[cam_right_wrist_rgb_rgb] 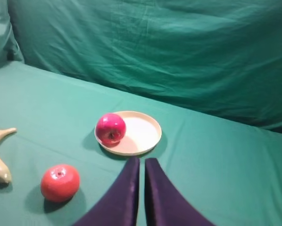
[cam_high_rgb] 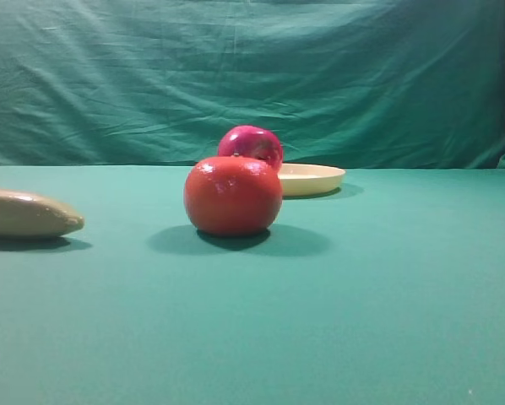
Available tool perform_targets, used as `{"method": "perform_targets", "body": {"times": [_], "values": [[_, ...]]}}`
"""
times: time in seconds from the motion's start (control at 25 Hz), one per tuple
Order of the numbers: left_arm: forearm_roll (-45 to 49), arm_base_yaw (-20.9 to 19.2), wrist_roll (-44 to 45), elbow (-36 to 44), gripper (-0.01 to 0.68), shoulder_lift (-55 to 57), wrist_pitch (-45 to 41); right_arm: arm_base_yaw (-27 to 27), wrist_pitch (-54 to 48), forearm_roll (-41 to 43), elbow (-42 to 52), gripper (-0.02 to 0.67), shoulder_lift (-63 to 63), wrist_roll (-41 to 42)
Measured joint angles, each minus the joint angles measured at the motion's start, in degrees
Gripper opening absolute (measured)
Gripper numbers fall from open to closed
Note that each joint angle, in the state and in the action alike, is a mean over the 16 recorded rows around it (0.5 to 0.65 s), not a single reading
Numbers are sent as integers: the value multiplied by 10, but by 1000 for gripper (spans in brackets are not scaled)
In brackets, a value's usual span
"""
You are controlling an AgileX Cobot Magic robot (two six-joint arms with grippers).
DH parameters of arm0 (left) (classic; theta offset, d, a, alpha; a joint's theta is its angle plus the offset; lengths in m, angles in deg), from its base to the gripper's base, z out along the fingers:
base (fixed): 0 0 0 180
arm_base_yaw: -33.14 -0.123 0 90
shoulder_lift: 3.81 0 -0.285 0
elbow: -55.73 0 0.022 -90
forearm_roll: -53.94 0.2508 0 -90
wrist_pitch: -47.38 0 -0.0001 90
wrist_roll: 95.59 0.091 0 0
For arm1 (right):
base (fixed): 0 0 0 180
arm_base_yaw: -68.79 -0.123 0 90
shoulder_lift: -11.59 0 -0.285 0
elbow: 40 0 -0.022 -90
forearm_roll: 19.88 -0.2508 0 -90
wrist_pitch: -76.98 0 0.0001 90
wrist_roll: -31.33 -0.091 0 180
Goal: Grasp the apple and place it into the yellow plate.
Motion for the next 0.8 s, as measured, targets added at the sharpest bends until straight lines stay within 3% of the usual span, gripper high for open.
{"method": "perform_targets", "body": {"times": [0.56,0.8], "values": [[0,0,0,0,157,0,0,156,81,-3,192,0,-117,0],[0,0,0,0,157,0,0,195,101,-7,277,0,-179,0]]}}
